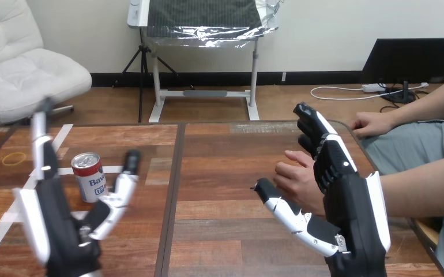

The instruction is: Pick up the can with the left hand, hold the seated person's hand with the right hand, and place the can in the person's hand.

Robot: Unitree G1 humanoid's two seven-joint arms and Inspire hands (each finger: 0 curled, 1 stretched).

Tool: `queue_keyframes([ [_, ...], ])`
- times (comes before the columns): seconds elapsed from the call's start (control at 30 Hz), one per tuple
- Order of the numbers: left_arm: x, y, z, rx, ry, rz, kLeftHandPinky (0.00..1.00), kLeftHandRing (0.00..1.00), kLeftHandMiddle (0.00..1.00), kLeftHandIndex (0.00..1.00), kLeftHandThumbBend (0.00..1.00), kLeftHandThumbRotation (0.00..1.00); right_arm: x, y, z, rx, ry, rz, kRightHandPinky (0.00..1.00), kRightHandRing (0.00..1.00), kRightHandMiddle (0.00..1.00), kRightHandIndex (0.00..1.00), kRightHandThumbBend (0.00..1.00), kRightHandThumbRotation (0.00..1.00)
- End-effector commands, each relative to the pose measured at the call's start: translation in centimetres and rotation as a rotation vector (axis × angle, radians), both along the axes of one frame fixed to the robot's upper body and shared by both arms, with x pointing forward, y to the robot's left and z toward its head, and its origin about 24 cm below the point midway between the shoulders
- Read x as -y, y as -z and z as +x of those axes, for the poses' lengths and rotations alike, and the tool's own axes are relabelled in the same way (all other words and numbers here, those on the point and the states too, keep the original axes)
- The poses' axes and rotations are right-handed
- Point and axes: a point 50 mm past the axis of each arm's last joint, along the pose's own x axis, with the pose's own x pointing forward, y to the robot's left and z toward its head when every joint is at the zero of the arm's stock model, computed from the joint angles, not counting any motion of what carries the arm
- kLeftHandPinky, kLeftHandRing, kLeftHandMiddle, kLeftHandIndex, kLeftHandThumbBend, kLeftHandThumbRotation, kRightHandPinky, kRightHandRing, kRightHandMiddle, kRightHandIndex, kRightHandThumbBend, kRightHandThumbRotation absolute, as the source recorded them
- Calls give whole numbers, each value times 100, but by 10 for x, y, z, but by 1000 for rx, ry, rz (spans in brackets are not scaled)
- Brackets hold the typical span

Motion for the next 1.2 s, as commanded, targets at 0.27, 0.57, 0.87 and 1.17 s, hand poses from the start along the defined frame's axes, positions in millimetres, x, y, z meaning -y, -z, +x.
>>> queue_keyframes([
  [0.27,-9,-3,21,28,-39,-2,100,100,98,96,66,25,-5,-8,7,54,3,30,92,94,93,88,61,0],
  [0.57,-19,3,29,-12,-62,-11,100,100,99,98,66,25,-5,-7,6,45,6,23,91,93,92,87,61,0],
  [0.87,-25,7,39,-87,-87,-28,100,99,99,97,70,28,-5,-7,6,44,8,26,91,93,92,87,61,0],
  [1.17,-30,11,48,-168,-60,-42,100,99,98,97,73,29,-5,-8,6,41,7,22,88,92,92,87,61,0],
])
